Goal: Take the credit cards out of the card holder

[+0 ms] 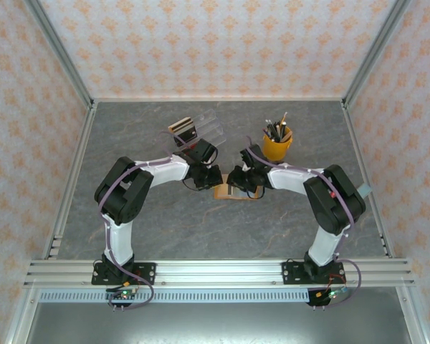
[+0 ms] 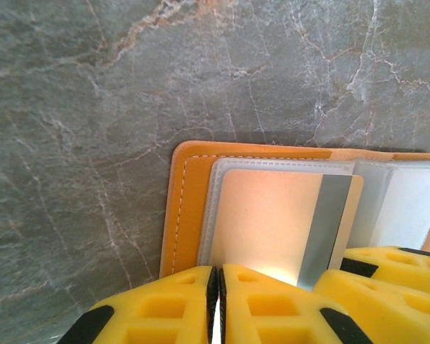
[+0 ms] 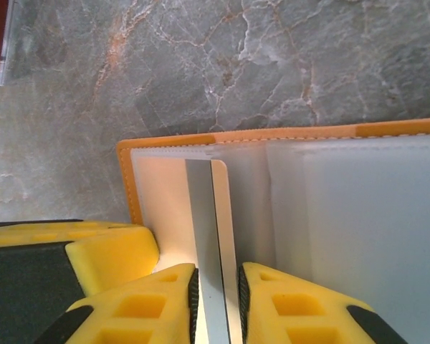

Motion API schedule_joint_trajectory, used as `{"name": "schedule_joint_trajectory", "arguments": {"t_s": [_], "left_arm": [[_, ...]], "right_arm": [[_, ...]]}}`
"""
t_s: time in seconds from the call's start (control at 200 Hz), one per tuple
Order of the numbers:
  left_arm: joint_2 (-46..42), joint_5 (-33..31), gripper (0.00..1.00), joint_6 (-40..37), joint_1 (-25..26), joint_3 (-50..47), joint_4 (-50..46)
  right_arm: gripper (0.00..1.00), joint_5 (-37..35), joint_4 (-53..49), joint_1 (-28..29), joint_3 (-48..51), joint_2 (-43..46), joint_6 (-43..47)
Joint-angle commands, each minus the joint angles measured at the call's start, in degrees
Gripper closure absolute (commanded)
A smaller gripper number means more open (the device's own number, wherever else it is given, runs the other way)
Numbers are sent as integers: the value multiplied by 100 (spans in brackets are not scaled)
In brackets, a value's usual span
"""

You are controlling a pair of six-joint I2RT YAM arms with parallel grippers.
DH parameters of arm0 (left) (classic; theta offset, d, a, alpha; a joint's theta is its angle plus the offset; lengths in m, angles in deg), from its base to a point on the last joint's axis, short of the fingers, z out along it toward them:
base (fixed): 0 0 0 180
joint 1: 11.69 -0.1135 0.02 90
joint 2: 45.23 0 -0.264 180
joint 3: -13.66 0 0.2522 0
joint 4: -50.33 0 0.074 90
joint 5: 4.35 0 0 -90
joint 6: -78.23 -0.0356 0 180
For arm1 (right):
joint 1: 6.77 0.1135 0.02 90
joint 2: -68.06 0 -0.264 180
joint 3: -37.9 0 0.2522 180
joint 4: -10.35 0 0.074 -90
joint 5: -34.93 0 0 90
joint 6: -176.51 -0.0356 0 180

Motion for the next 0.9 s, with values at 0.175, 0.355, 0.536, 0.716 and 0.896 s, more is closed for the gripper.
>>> {"name": "schedule_joint_trajectory", "arguments": {"t_s": [0.175,0.355,0.536,0.716,0.896], "left_arm": [[312,-294,91,-241,-47,-252,-416],[355,-279,93,-257,-72,-279,-408],[403,-162,93,-259,-79,-305,-319],[395,-220,93,-284,-90,-306,-376],[403,-302,93,-311,-131,-339,-438]], "right_arm": [[77,823,1145,-103,366,444,-307],[78,876,1218,-103,414,472,-331],[78,1021,1299,-103,383,315,-377],[81,1069,1386,-103,408,298,-421],[83,1128,1514,-188,582,535,-453]]}}
